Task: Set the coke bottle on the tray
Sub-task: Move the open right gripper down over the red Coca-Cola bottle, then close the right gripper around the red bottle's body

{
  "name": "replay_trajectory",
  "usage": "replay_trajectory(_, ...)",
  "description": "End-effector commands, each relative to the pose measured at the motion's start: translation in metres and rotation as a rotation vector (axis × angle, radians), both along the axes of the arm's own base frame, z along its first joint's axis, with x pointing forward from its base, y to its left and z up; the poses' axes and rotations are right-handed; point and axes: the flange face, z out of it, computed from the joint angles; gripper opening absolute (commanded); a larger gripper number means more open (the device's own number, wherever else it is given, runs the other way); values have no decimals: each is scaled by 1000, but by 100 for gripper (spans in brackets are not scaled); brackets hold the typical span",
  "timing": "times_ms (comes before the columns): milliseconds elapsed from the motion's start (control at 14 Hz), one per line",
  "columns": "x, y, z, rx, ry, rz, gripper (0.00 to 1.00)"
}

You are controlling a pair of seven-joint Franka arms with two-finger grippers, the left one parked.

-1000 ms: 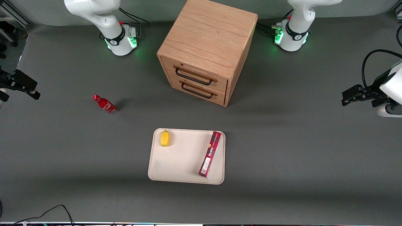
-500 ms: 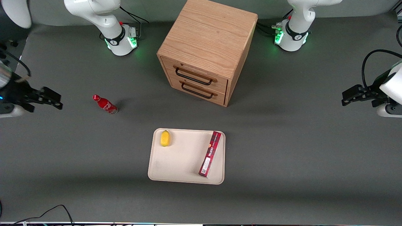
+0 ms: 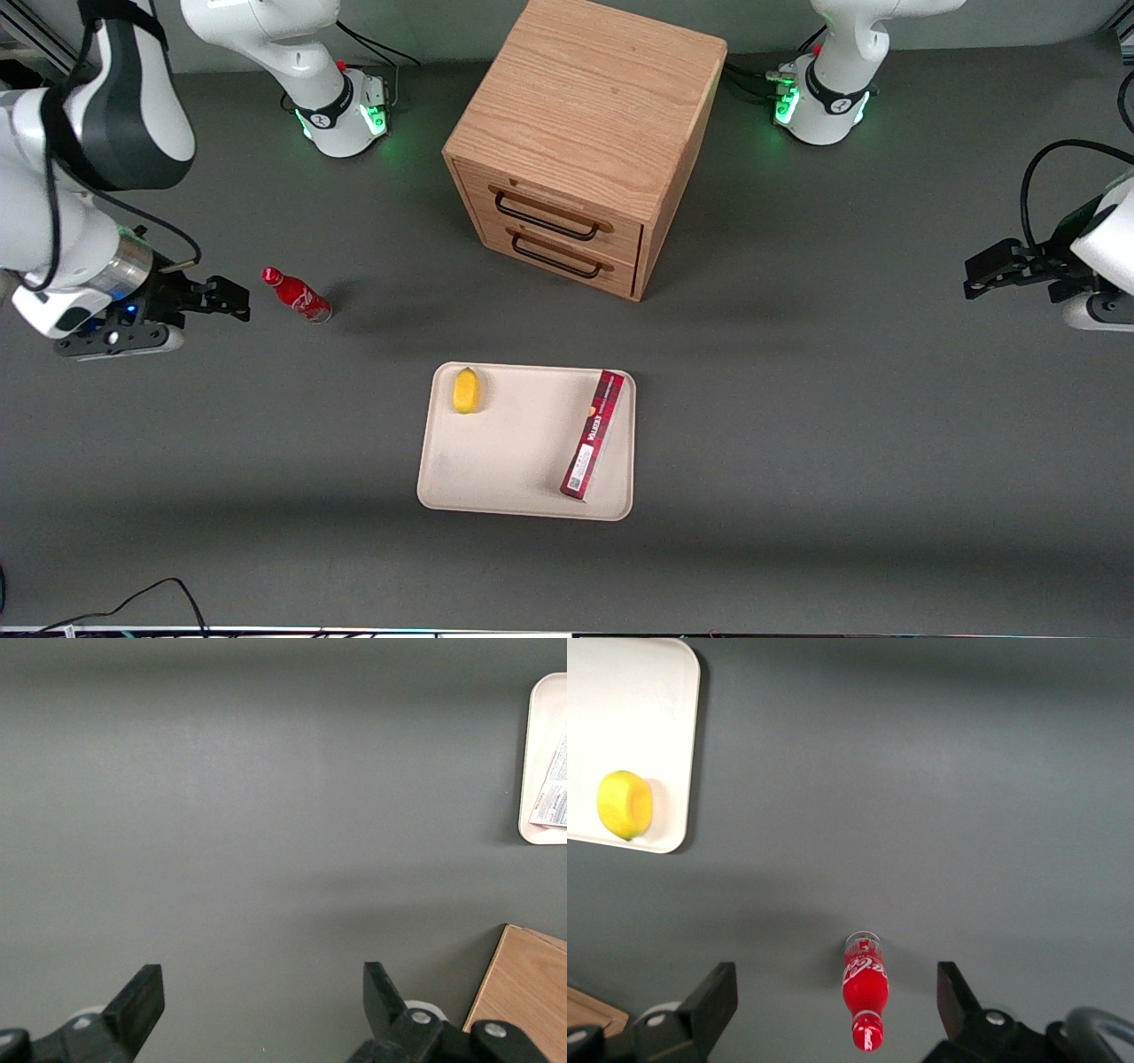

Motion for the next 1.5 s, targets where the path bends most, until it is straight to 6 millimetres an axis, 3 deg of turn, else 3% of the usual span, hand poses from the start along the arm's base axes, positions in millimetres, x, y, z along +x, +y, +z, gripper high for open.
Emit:
replay_trajectory(0,-48,0,-33,13,-11,-1,100)
replay_trajectory(214,-74,-5,-74,18,-11,23,100)
replay_trajectory(357,-89,-14,-97,22,-20,44,93)
replay_trajectory(714,-110,-23,-113,26,3,36,89)
replay_trajectory(1286,-114,-41,-119,33,2,65,0)
replay_trajectory(1429,-111,-37,-116,32,-6,70,0)
